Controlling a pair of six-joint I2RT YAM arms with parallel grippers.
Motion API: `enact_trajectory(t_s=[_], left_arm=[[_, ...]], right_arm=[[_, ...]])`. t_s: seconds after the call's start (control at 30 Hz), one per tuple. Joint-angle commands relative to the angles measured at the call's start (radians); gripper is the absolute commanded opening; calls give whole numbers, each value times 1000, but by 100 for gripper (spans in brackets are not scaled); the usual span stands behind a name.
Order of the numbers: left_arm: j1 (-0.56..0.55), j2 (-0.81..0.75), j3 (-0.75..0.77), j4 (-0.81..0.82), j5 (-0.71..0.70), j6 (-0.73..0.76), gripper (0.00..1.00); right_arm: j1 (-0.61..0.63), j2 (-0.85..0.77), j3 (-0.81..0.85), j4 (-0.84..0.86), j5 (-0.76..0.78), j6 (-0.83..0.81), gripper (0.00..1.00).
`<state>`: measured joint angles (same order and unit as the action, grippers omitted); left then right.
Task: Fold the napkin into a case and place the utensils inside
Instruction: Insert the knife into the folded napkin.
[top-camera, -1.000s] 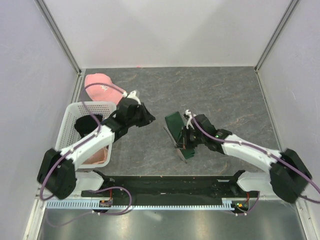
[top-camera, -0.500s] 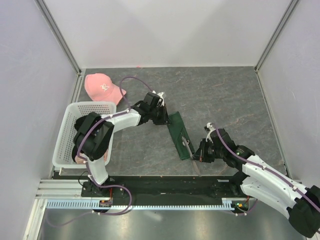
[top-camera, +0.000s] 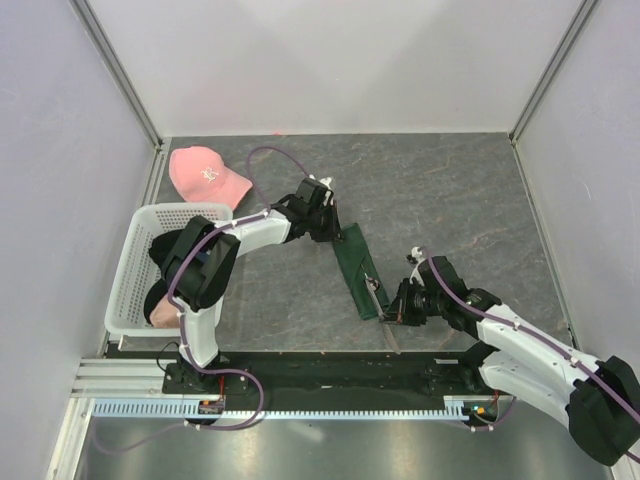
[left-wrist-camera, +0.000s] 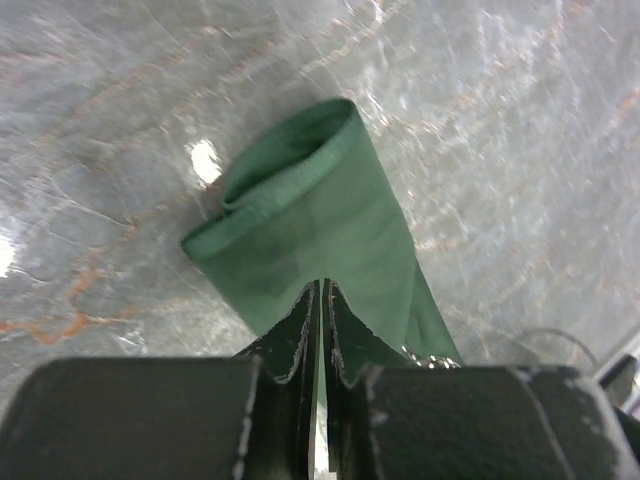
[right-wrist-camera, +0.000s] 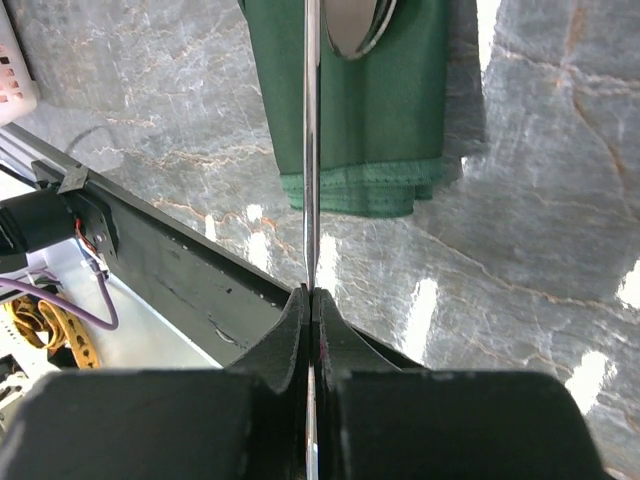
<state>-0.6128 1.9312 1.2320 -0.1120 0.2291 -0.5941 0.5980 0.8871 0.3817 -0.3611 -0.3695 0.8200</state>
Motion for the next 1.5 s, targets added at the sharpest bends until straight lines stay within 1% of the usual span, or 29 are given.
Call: enact_trajectory(t_s=[0.0, 0.17, 0.43, 0.5, 0.63, 0.7, 1.07, 1.17, 1.3, 1.47], left_arm=[[1, 29, 60, -32, -77, 28, 8], [1, 49, 69, -55, -109, 36, 7], [1, 75, 63, -60, -94, 36, 4], [1, 77, 63, -63, -91, 40, 2], [1, 83, 64, -66, -80, 42, 2], [1, 84, 66, -66, -71, 42, 2], [1, 77, 57, -63, -56, 45, 2], [1, 69, 55, -60, -51, 48, 2], [2, 22, 61, -57, -60, 56, 2], [16, 21, 116, -81, -82, 48, 3]], right_arm=[[-12, 19, 5, 97, -39, 10, 0], [-26, 64, -12, 164, -63, 24, 0], [-41, 170, -18, 297, -97, 34, 0], [-55, 193, -15, 313, -105, 30, 0], [-87, 239, -9, 352, -144, 16, 0], [-101, 276, -4, 404, -161, 2, 0], [-149, 463, 98, 430, -238, -102, 0], [-159, 496, 115, 430, -252, -127, 0], [-170, 520, 115, 432, -270, -156, 0], [-184, 538, 111, 435, -289, -185, 0]])
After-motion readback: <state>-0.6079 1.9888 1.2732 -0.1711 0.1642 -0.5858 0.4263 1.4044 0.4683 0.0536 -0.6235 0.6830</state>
